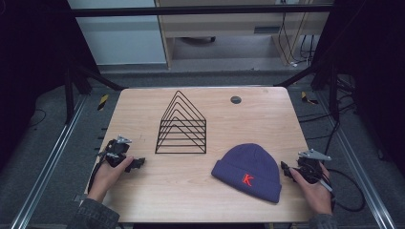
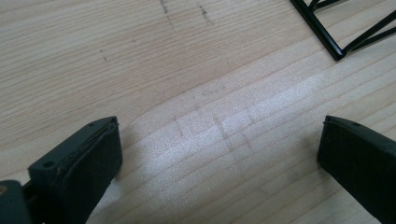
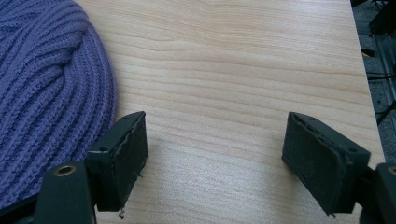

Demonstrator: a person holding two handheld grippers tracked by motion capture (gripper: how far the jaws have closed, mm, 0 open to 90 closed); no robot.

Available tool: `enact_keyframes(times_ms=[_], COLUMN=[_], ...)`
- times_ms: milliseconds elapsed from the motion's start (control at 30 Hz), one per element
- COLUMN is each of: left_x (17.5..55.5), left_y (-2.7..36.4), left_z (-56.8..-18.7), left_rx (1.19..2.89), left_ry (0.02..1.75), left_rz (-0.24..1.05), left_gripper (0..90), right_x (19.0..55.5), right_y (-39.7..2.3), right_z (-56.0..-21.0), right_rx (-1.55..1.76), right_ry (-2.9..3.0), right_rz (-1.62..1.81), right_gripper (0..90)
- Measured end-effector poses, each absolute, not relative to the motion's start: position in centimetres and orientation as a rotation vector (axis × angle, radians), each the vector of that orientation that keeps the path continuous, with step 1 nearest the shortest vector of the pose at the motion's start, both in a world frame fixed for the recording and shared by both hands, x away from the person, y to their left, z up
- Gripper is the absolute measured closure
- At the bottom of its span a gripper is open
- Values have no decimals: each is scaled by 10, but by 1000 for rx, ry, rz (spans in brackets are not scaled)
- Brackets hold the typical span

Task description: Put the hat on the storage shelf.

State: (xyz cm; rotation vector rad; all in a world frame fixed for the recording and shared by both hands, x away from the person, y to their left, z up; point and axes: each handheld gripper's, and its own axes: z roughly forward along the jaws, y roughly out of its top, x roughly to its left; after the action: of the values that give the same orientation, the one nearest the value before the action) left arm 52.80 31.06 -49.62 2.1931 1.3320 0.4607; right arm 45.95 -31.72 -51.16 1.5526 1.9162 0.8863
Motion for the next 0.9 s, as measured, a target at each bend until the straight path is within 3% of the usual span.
enact_keyframes(times_ms=[300,467,633,900], left_x=[527,526,525,525], left_y=[310,310,310,310], left_z=[-496,-497,-496,-496], left_rx=[2187,2187,2196,2201], left_ry=[1338,1339,1335,1328], left_rz=[464,462,459,459], left_gripper=[0,0,0,0], right_x=[461,466,481,504], right_y=[-314,-299,-275,-252], right_z=[-508,-486,-457,-443], right_rx=[1563,1491,1422,1358], right_ry=[1950,1985,2100,2214], right_rz=[874,801,773,739], right_gripper=[216,237,181,198])
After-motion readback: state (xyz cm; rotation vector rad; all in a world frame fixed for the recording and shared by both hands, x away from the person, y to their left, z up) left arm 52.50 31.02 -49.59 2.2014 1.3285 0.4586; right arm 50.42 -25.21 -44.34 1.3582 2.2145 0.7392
